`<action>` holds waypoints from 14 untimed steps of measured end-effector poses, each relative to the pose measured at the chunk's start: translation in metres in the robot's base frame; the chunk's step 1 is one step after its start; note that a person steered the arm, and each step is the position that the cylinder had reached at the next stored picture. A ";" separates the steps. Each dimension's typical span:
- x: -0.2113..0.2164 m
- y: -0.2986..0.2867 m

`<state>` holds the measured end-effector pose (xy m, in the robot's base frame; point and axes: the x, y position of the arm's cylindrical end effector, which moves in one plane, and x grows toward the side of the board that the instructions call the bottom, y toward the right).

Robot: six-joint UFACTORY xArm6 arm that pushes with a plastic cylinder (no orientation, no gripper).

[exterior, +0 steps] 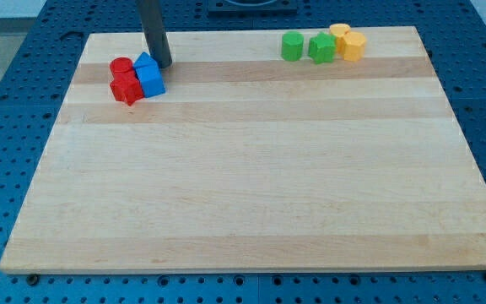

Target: Push yellow heart to the center

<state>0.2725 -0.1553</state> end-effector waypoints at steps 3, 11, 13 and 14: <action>0.001 0.020; -0.079 0.158; -0.081 0.322; -0.081 0.339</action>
<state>0.1918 0.1832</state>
